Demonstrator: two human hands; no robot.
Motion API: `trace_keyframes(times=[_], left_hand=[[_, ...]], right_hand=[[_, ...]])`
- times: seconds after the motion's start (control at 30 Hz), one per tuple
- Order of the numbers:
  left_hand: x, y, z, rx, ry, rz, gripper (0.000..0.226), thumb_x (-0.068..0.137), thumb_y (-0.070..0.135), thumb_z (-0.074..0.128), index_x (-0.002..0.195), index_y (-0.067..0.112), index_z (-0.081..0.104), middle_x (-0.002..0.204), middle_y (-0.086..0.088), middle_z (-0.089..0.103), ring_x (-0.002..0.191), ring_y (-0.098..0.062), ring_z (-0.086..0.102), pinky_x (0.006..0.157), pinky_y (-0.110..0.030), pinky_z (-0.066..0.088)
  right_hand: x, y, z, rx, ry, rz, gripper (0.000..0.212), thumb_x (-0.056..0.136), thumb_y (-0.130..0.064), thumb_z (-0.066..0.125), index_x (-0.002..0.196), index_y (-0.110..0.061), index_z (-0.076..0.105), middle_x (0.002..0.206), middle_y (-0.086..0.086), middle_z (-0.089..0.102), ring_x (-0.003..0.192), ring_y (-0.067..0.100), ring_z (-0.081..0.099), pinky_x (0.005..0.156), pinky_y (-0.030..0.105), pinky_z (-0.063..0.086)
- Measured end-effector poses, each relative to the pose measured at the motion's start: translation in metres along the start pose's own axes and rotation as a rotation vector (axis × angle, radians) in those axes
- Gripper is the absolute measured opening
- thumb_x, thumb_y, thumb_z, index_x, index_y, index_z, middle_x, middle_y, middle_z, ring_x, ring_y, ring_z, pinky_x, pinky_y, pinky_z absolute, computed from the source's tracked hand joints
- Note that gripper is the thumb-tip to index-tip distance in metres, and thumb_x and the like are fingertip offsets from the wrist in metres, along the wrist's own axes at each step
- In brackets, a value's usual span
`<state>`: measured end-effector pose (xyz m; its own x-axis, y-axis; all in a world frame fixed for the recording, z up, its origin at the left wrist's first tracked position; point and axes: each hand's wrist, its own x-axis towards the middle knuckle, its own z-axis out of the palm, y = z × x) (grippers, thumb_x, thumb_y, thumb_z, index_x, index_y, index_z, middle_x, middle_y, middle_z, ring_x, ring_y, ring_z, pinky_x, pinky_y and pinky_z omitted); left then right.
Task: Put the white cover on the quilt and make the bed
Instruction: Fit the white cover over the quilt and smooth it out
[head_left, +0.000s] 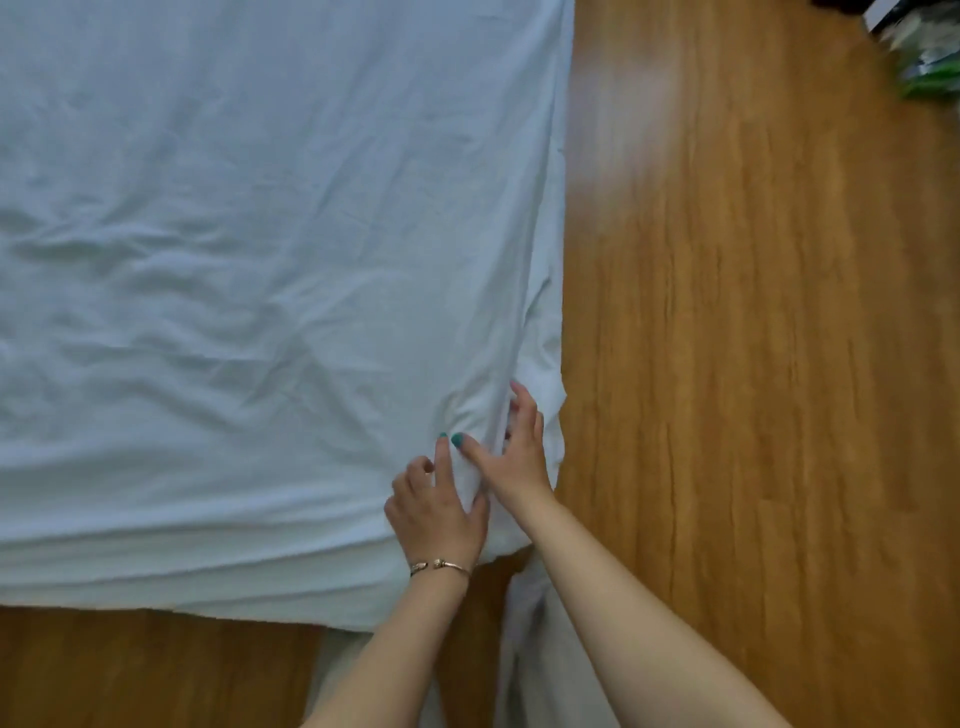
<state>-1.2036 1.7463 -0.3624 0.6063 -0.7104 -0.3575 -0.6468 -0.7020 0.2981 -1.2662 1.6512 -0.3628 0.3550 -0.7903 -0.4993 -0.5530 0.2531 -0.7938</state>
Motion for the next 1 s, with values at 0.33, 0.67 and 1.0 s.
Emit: trace_keyframes(times=[0.33, 0.67, 1.0], left_hand=[[-0.019, 0.014, -0.003, -0.096, -0.434, 0.121, 0.06, 0.095, 0.038, 0.047, 0.15, 0.03, 0.025, 0.128, -0.003, 0.046, 0.115, -0.024, 0.05, 0.092, -0.031, 0.041], [0.014, 0.034, -0.017, 0.138, -0.568, -0.104, 0.072, 0.099, 0.048, 0.037, 0.142, 0.055, -0.02, 0.154, 0.002, -0.036, 0.141, -0.037, -0.029, 0.108, -0.072, 0.004], [0.136, 0.186, -0.046, -0.183, -0.277, 0.127, 0.033, 0.097, 0.019, 0.04, 0.129, 0.024, 0.046, 0.132, 0.007, 0.041, 0.09, -0.024, 0.059, 0.071, -0.033, 0.046]], right_hand=[[0.007, 0.014, -0.051, -0.516, -0.355, -0.076, 0.046, 0.092, -0.011, 0.055, 0.127, -0.04, 0.047, 0.128, -0.005, 0.051, 0.118, 0.019, 0.051, 0.094, 0.022, 0.04], [0.068, -0.053, -0.098, -1.541, -0.765, -0.481, 0.08, 0.096, -0.01, 0.044, 0.154, -0.04, -0.003, 0.162, -0.014, -0.015, 0.15, 0.016, -0.013, 0.121, 0.049, 0.001], [0.186, -0.071, -0.224, -0.988, -0.688, 0.093, 0.063, 0.098, -0.024, 0.046, 0.155, -0.02, 0.02, 0.155, 0.005, 0.034, 0.137, 0.022, 0.04, 0.104, 0.029, 0.037]])
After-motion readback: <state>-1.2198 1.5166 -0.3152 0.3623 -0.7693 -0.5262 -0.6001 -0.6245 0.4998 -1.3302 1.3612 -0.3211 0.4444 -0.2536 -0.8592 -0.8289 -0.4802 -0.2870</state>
